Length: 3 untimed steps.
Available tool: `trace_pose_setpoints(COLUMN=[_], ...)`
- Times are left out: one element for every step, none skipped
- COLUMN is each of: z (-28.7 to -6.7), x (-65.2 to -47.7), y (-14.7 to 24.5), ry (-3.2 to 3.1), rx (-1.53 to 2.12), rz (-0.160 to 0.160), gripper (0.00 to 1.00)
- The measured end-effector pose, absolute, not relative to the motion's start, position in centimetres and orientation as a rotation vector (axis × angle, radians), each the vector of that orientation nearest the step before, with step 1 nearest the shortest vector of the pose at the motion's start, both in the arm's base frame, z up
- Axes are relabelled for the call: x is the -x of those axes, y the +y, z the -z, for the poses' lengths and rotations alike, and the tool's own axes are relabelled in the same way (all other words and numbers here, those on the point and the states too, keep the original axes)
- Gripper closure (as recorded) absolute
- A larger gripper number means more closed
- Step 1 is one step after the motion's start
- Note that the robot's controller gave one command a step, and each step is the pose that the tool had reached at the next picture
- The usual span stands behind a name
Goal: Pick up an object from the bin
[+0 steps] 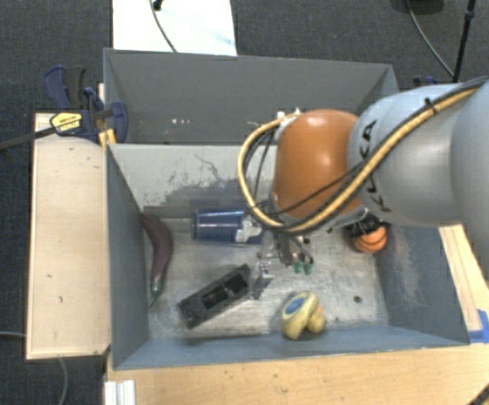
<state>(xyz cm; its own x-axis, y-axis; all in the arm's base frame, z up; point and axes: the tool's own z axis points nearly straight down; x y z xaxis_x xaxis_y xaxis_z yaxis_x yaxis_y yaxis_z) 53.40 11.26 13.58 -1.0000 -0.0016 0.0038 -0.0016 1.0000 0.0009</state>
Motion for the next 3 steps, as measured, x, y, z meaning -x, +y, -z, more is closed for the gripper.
trace_pose_setpoints(z=[-7.77, -7.77, -8.13], x=[-50.26, -50.26, -50.13], y=[13.84, 13.84, 13.76], ry=[-3.143, -3.143, -3.143], rx=[-0.013, -0.012, -0.012], rz=[-0.006, -0.006, -0.006], gripper=[1.00, 1.00, 1.00])
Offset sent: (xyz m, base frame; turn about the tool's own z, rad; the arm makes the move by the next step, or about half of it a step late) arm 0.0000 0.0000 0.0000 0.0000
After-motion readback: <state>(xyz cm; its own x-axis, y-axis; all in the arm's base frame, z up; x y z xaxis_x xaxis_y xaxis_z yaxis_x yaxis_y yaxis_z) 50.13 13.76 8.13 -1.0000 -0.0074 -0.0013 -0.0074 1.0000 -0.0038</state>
